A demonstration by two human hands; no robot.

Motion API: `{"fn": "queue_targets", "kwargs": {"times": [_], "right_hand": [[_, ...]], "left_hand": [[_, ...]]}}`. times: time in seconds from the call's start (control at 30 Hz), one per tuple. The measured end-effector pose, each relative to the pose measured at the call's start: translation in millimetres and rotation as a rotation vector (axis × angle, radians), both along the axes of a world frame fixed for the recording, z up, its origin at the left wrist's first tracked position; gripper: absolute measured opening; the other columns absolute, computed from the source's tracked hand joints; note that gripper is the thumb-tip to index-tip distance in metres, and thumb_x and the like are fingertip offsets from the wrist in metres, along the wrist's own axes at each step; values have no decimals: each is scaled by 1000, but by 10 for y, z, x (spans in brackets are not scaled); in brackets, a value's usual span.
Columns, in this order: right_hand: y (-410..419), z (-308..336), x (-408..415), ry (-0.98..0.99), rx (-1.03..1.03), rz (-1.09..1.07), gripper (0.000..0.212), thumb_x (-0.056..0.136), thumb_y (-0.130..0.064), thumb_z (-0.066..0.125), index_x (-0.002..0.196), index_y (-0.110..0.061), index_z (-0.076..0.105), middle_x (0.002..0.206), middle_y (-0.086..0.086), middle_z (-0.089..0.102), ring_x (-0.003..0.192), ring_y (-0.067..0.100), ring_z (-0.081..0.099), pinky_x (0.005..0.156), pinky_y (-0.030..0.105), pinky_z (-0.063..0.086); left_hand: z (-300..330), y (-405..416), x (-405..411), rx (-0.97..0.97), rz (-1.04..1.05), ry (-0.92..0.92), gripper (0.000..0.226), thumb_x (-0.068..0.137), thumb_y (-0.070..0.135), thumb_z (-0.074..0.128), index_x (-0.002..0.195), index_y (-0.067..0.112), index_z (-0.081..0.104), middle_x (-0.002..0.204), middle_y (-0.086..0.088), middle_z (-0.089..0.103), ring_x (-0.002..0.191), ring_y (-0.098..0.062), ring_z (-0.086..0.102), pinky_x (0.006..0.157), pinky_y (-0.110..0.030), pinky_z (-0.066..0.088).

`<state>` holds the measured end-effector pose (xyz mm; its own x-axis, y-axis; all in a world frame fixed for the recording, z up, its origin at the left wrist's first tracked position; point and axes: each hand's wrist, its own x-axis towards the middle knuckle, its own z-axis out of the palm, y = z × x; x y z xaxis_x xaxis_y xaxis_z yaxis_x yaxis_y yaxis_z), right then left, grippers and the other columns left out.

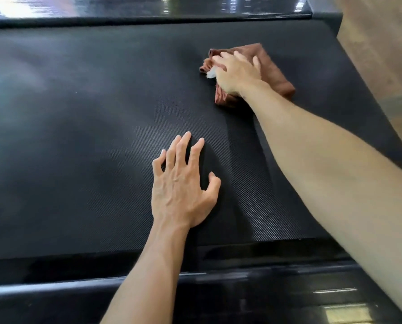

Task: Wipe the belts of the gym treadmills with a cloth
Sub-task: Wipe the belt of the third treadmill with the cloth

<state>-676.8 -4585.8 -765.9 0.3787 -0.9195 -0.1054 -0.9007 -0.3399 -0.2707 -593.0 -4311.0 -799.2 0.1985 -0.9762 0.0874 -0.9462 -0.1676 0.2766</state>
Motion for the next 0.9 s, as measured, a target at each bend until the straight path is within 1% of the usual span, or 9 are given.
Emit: {"fn": "queue_targets", "kwargs": {"times": [0.07, 0.13, 0.23, 0.33, 0.47, 0.57, 0.63, 0.73, 0.9], "right_hand": [[151, 2, 33, -41, -2, 114, 46, 106, -34, 34, 150, -35, 51, 167, -12, 32, 157, 16, 18, 127, 57, -1], [312, -18, -75, -101, -5, 196, 46, 106, -33, 37, 149, -37, 51, 166, -14, 34, 157, 13, 18, 128, 52, -1], [531, -99, -430, -156, -8, 218, 51, 100, -36, 38, 150, -40, 52, 164, -19, 37, 156, 6, 20, 129, 47, 0], [605, -145, -854, -168, -27, 105, 63, 89, -43, 33, 148, -40, 54, 163, -20, 38, 155, 6, 22, 129, 48, 2], [230, -133, -956, -70, -31, -189, 54, 101, -37, 32, 154, -37, 45, 168, -13, 31, 158, 15, 17, 127, 56, 0], [-64, -62, -657, -6, 12, -333, 57, 102, -43, 30, 158, -35, 36, 170, -8, 25, 159, 25, 11, 124, 65, -2], [-122, -29, -407, 2, 24, -295, 58, 103, -43, 29, 160, -34, 33, 171, -7, 21, 160, 26, 9, 123, 65, -4], [-7, -69, -141, 7, -30, -125, 55, 104, -39, 29, 158, -37, 37, 170, -9, 25, 159, 20, 12, 125, 62, -2], [576, -248, -233, -97, -122, -35, 54, 103, -43, 32, 156, -38, 43, 168, -12, 32, 158, 16, 16, 128, 54, -1]], "left_hand": [[1, 3, 7, 0, 0, 1, 72, 89, 55, 36, 156, 28, 34, 167, 2, 21, 157, -16, 11, 125, -41, 11], [13, -1, -1, -3, -4, 7, 72, 89, 55, 36, 156, 28, 34, 167, 2, 21, 157, -16, 11, 125, -41, 11], [19, -9, 0, 4, -7, 4, 72, 89, 55, 36, 156, 29, 34, 167, 2, 21, 157, -16, 12, 125, -41, 11], [12, -12, -1, 0, -4, 11, 72, 89, 55, 38, 155, 28, 35, 166, 2, 23, 156, -17, 13, 124, -41, 11], [2, -5, -4, -4, -4, 13, 71, 88, 54, 38, 154, 28, 36, 166, 3, 23, 156, -17, 14, 124, -40, 11], [0, -4, 5, -8, 3, 1, 71, 88, 54, 39, 154, 28, 37, 166, 3, 23, 156, -17, 14, 124, -41, 12], [3, -16, 4, -4, 1, -11, 72, 88, 54, 37, 154, 28, 36, 166, 3, 23, 156, -16, 14, 124, -40, 11], [-7, -26, 3, 0, 0, -14, 72, 87, 54, 37, 154, 29, 36, 166, 3, 23, 156, -17, 14, 123, -40, 13], [-3, -30, -4, 1, 2, -20, 72, 87, 55, 34, 154, 28, 37, 165, 3, 26, 156, -17, 16, 123, -42, 16]]}}
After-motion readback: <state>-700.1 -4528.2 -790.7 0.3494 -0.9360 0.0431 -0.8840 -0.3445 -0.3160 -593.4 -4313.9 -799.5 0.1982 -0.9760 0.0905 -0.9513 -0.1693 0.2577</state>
